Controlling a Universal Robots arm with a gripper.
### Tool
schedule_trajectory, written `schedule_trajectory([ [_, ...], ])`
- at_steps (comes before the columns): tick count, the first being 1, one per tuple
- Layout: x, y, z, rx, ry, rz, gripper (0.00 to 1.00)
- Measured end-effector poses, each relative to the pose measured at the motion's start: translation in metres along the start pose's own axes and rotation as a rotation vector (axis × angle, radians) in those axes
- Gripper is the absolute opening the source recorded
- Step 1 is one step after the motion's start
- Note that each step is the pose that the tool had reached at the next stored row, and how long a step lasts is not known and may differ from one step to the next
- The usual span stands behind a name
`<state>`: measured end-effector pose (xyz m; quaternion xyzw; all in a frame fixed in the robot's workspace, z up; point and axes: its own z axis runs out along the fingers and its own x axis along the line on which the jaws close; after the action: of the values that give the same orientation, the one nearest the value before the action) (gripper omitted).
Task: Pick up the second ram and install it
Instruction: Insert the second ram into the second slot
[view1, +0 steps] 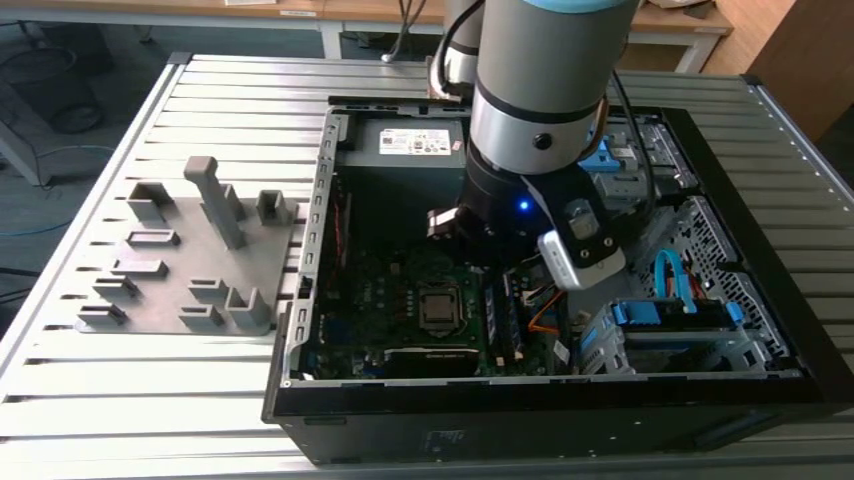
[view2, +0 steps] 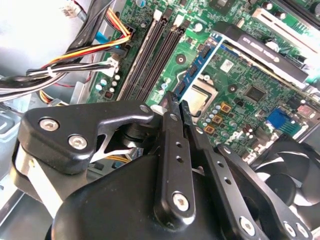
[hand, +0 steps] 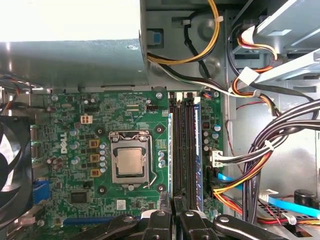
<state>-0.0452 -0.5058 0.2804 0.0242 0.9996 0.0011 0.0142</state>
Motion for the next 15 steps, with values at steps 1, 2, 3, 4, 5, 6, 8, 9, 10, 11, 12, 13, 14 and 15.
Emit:
schedule_trajectory([
  [1,0.0,0.0,0.0004,0.0,0.0,0.0,0.14],
  [2,0.0,0.0,0.0009,0.0001,0.0,0.0,0.14],
  [3,0.0,0.0,0.0013,0.0,0.0,0.0,0.14],
  [4,0.0,0.0,0.0017,0.0001,0.0,0.0,0.14],
  [5,0.0,0.0,0.0021,0.0002,0.0,0.0,0.14],
  [6,0.0001,0.0,0.0025,0.0002,0.0,0.0,0.14],
  [8,0.0001,0.0,0.0034,0.0001,0.0,0.0,0.14],
  [9,0.0001,0.0,0.004,0.0,0.0,0.0,0.14],
  [10,0.0001,0.0,0.0046,0.0,0.0,0.0,0.14],
  [11,0.0001,0.0,0.0054,0.0,0.0,0.0,0.14],
  [12,0.0002,0.0,0.0063,0.0,0.0,0.0,0.14],
  [13,0.0002,0.0,0.0073,0.0001,0.0001,0.0,0.14],
  [14,0.0002,0.0,0.0082,0.0,0.0,0.0,0.14],
  [15,0.0002,0.0,0.009,0.0,0.0,0.0,0.14],
])
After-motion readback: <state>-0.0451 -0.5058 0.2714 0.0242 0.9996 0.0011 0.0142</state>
